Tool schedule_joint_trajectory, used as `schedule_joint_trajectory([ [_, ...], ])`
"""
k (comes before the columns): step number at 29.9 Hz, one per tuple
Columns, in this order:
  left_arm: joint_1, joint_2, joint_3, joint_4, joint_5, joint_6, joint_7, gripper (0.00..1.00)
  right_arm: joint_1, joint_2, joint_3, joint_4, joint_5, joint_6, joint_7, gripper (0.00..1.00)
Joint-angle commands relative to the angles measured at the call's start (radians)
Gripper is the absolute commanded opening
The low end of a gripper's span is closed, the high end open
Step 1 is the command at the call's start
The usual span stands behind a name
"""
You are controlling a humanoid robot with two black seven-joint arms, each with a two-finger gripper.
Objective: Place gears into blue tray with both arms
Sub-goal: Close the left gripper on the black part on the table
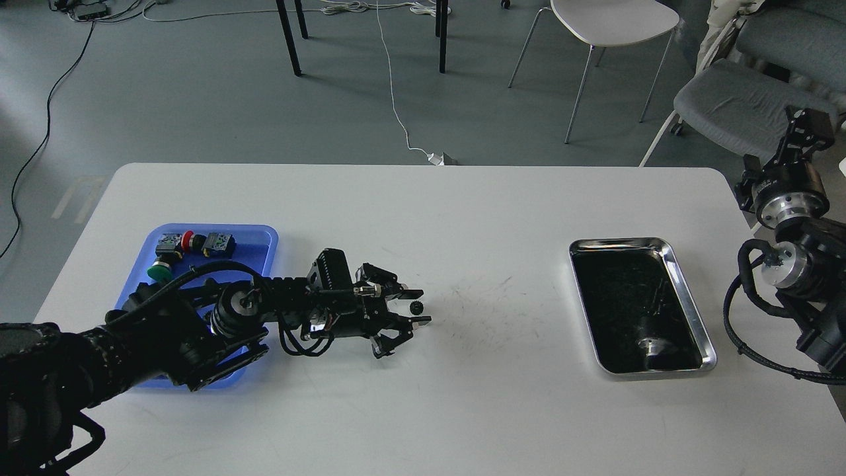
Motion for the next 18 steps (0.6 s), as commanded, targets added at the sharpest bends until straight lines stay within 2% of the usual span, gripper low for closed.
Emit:
schedule_joint_trajectory([
  [1,-0.004,0.001,0.001,0.000,0.000,0.000,0.000,0.38,-0.002,0.000,0.000,0.000,0.000,0.000,0.001,0.97],
  [4,-0.004,0.001,0.001,0.000,0.000,0.000,0.000,0.31,-0.002,0.000,-0.002,0.000,-0.001,0.000,0.001,0.97],
  [8,-0.002,0.001,-0.001,0.000,0.000,0.000,0.000,0.28,-0.002,0.000,-0.004,0.000,-0.001,0.002,0.001,0.97],
  [10,-0.002,0.001,0.001,0.000,0.000,0.000,0.000,0.23,-0.003,0.000,-0.004,0.000,-0.001,0.002,0.001,0.97],
  [18,0.010,0.005,0.001,-0.001,0.000,0.000,0.000,0.20,-0.003,0.000,-0.005,0.000,-0.005,0.002,0.001,0.97],
])
